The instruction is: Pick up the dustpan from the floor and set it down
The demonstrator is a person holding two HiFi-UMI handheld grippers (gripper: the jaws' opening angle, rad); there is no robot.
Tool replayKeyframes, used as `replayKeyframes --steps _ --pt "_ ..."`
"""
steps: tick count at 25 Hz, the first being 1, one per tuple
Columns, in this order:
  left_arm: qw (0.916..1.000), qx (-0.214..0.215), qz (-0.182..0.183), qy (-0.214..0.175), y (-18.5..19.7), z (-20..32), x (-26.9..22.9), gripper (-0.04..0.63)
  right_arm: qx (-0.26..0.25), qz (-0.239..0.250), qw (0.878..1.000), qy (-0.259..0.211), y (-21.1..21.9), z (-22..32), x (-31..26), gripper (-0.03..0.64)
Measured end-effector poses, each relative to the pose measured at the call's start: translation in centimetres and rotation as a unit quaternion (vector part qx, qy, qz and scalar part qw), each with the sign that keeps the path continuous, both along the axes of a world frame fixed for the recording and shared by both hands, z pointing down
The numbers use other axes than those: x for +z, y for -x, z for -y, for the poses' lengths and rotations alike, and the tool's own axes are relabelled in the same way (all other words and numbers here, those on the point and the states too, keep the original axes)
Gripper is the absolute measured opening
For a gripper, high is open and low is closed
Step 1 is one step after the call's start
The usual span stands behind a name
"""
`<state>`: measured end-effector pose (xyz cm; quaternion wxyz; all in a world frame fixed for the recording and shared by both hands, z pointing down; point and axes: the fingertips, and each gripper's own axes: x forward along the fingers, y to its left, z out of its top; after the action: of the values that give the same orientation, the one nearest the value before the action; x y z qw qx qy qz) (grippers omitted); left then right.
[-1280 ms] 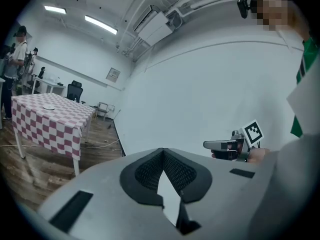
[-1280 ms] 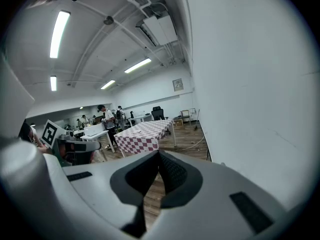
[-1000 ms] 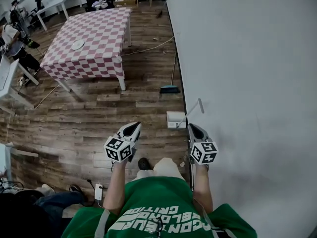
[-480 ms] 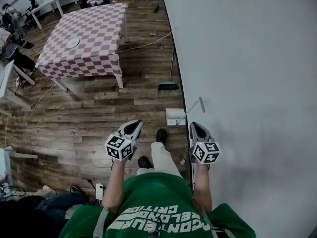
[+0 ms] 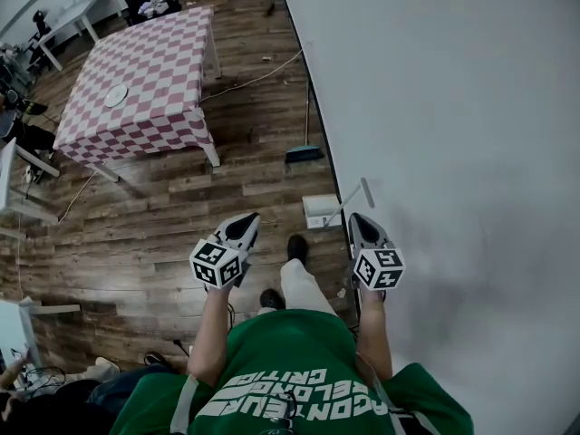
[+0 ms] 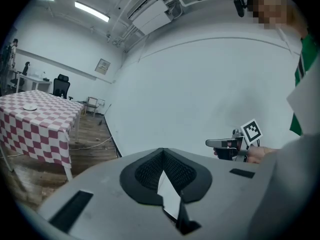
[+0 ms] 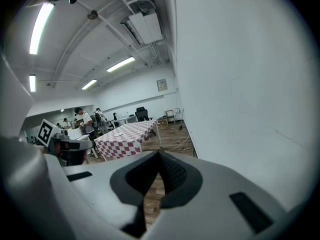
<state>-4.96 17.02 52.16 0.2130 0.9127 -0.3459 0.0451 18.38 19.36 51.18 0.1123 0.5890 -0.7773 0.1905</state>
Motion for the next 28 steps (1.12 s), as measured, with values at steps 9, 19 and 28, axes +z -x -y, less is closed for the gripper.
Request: replayKeyframes --steps 9,19,28 --pt "0.9993 0.037 -0.007 0.003 -3.7 6.8 -0.8 0.003 0.031 0.000 0.999 0.006 -3.4 5.1 -0.2 0.008" --pt "0.9976 0.069 -0.007 0.008 -6.4 11.1 -0.8 0.003 0.057 0.007 0.998 0.019 -5.6 8.6 0.7 0.008" --pt "0.9962 0.082 -0.015 0.024 -8.2 12.0 -0.5 0.003 0.070 -0.017 0.996 0.055 -8.1 9.6 2.4 0.008"
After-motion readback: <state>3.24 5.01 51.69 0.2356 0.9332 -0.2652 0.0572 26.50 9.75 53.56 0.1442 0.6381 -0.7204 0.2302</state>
